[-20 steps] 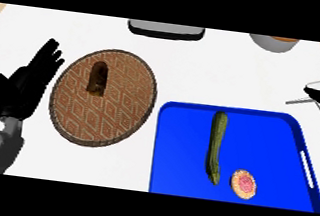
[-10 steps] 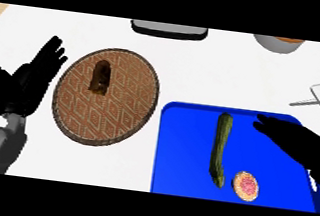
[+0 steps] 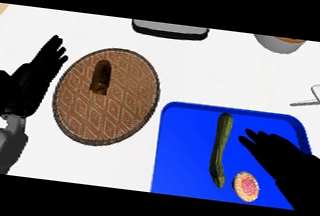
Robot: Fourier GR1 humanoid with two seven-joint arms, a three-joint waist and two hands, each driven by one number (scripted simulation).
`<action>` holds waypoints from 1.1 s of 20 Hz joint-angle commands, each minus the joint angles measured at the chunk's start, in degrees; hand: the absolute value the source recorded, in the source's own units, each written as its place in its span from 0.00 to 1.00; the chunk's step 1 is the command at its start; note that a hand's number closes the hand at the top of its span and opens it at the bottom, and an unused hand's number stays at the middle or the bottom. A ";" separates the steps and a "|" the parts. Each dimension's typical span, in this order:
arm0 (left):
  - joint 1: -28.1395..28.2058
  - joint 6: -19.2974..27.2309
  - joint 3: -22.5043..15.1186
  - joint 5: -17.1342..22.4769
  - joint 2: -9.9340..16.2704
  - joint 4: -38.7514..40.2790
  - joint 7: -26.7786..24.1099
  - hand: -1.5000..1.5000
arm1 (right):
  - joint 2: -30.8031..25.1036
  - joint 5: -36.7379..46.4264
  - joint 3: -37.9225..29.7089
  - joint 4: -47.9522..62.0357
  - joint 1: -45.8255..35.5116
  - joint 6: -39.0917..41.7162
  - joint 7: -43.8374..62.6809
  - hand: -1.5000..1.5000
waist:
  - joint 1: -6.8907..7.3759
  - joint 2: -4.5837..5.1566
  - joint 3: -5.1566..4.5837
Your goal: Pick the cupcake from the tray and place it in the tiered shelf
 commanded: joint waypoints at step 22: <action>-1.15 -7.22 7.22 -3.24 -3.07 6.17 -3.31 0.50 | 12.09 25.73 2.80 7.28 10.82 0.45 -11.83 0.00 | -0.18 0.11 0.01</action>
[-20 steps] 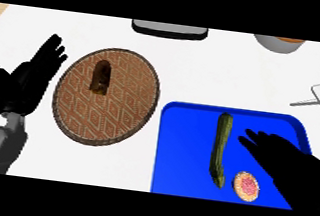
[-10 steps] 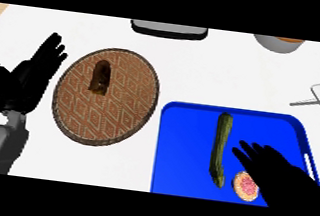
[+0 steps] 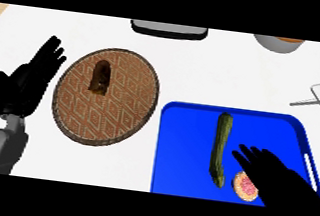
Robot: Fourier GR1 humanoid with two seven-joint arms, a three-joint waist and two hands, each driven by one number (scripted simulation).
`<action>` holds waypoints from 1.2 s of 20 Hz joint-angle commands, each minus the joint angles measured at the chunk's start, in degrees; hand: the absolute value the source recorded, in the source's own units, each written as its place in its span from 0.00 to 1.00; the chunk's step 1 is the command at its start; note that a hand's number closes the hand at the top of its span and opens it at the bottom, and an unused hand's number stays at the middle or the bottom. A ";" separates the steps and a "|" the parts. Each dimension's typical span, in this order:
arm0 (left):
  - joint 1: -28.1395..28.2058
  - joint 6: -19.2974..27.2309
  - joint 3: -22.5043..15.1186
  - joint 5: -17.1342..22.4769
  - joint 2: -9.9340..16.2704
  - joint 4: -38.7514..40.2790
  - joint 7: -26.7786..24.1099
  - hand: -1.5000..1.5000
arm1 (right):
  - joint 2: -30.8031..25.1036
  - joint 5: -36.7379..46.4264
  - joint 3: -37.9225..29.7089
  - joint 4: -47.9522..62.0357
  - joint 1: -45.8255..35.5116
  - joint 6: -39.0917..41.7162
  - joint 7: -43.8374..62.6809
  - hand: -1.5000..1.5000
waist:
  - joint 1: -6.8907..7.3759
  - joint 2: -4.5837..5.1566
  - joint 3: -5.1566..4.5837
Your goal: Pick the cupcake from the tray and place it in the tiered shelf
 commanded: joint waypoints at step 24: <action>-2.91 -3.47 3.55 -3.22 -2.87 4.84 -1.57 0.50 | 8.02 17.52 1.11 26.89 -4.61 -14.01 -22.70 1.00 | 0.17 0.17 0.00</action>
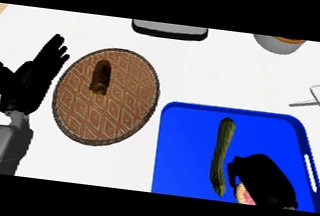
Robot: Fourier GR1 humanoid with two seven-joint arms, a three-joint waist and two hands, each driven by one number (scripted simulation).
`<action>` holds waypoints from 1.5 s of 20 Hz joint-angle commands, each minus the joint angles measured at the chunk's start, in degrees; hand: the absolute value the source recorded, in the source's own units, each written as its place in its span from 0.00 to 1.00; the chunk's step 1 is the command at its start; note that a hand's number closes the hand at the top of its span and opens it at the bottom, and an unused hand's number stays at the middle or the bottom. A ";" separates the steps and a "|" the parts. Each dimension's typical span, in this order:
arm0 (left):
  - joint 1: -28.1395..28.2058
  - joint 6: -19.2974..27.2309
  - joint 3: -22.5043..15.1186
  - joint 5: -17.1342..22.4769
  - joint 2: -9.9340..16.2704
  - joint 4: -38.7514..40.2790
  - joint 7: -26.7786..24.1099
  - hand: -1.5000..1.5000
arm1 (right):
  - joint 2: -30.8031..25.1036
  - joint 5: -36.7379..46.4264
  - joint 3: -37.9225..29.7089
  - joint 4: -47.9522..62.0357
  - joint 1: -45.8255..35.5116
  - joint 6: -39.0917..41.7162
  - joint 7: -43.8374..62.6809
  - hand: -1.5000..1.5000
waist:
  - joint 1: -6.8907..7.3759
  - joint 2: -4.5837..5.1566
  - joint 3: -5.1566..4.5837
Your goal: Pick the cupcake from the tray and place it in the tiered shelf
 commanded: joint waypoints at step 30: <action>-0.17 -0.33 0.88 -1.94 -1.00 1.82 -1.54 0.50 | 26.75 13.47 15.15 -47.89 4.85 -13.21 38.23 1.00 | -0.81 0.30 0.26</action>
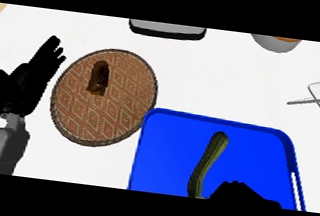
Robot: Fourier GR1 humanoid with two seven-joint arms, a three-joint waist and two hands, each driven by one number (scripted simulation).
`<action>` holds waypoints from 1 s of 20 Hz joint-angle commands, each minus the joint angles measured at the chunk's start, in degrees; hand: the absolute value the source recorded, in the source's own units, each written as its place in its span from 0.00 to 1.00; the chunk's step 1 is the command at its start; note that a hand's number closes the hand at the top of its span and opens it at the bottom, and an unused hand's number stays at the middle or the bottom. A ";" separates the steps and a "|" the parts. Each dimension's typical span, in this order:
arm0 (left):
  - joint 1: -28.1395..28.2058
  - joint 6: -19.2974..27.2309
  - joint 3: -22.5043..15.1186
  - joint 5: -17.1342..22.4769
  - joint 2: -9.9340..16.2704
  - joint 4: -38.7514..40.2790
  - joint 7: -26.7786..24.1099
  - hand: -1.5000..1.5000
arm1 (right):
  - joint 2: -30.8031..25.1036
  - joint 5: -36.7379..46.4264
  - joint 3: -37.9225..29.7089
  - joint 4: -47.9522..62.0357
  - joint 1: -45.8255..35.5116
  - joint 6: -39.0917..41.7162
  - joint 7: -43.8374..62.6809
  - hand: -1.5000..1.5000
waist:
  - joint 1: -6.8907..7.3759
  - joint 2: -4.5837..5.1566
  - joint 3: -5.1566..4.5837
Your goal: Pick the cupcake from the tray and place it in the tiered shelf
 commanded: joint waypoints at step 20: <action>2.94 -0.66 0.83 0.02 -0.17 -0.30 -2.01 0.50 | -0.04 -15.38 -50.23 -9.09 -28.00 22.49 6.56 1.00 | -0.95 -0.08 0.28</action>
